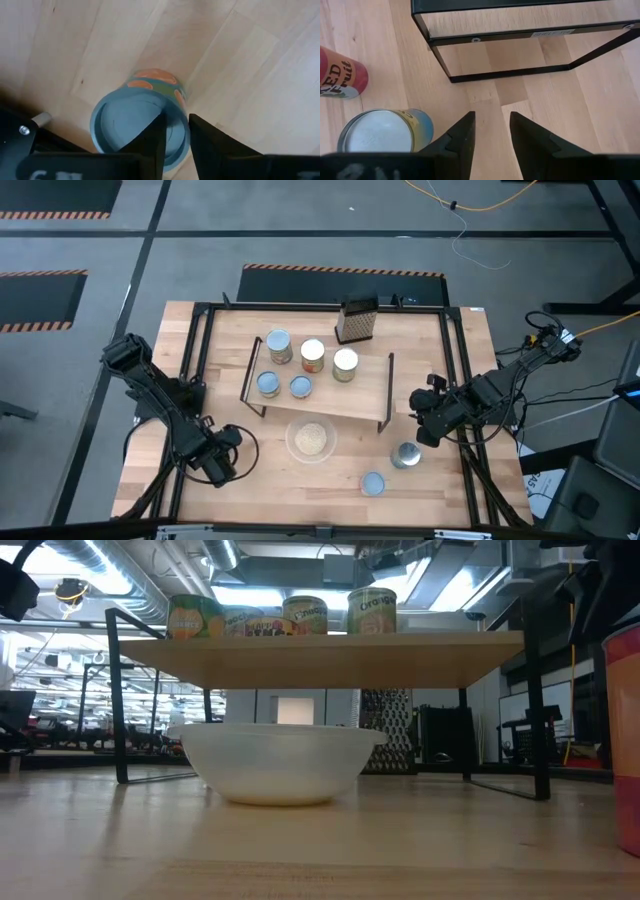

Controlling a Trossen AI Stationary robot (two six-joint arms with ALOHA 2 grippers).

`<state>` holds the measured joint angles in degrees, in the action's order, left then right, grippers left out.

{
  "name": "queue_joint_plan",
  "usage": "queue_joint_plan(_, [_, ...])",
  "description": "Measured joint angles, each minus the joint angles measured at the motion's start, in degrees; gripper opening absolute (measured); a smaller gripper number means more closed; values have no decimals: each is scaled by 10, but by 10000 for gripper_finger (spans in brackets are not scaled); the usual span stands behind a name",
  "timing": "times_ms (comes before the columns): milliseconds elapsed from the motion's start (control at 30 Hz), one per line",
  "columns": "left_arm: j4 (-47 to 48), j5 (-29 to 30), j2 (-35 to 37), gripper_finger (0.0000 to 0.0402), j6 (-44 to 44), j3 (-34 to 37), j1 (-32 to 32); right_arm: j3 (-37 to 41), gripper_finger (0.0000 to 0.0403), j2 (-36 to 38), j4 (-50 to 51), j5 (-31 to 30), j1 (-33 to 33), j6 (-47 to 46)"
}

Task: Pick and place cans onto a shelf
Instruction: Put the small canned oranges on the shelf

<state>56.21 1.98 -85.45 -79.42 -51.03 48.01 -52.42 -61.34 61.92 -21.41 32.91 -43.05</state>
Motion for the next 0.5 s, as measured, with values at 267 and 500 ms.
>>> queue_joint_plan(267, [-1,0,0,17,0,1,0,0,127,0,0,0,0,0])
queue_joint_plan(500, [-1,-8,0,4,5,-2,0,0,127,0,0,0,0,0])
